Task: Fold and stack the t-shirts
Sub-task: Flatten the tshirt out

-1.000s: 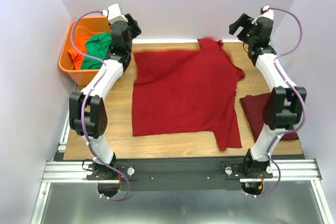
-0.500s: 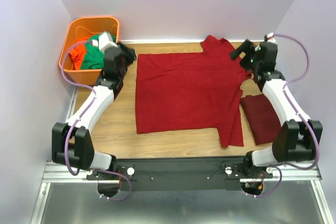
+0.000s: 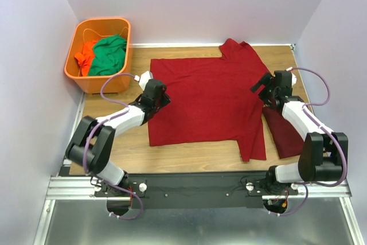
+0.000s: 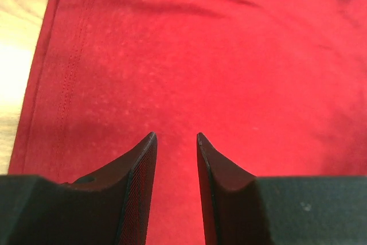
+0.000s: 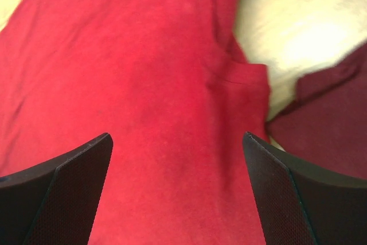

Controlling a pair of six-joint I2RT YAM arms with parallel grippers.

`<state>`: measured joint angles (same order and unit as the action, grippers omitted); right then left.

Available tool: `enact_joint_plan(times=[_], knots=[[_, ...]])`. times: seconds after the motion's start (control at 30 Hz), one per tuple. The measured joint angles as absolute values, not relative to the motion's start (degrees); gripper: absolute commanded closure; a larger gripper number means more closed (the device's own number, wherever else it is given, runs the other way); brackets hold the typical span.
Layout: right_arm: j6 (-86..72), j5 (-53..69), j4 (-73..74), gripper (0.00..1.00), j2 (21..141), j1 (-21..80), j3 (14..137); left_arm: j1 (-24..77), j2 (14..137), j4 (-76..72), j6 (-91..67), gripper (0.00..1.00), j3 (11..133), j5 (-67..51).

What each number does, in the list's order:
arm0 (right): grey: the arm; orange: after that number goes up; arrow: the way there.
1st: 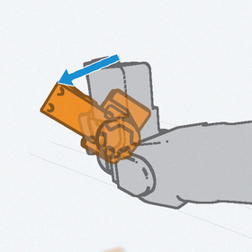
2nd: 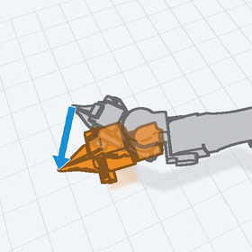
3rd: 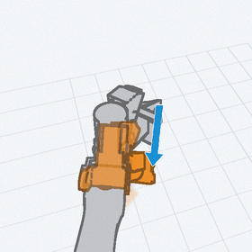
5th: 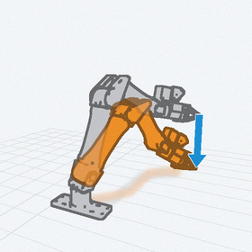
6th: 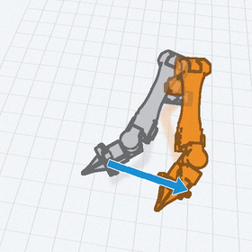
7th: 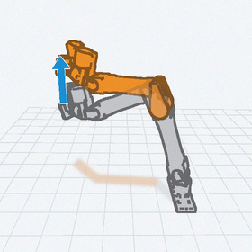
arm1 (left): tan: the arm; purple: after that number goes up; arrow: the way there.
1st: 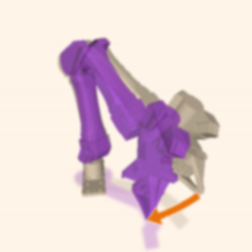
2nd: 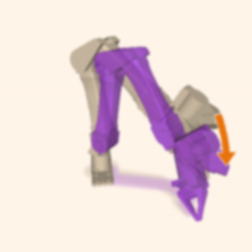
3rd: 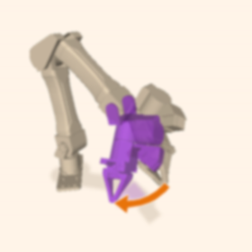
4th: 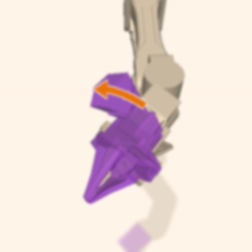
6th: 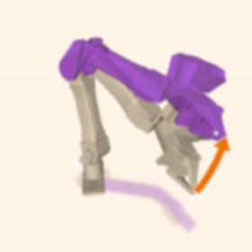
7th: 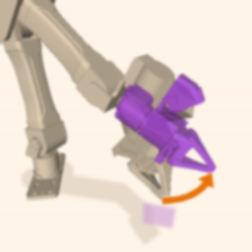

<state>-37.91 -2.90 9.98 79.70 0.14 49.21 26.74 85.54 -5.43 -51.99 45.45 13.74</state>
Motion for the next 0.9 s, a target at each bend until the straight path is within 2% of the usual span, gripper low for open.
enact_joint_plan(times=[0.33,0.9], knots=[[-43.79,-6.83,9.56,0.00,79.70,-7.01,41.85,23.66,100.44,-5.67,-52.73,0.59,50.78,10.68],[-49.56,-1.28,1.43,0.00,79.29,-22.44,34.92,17.82,102.28,-10.50,-55.00,0.59,50.72,5.10]])
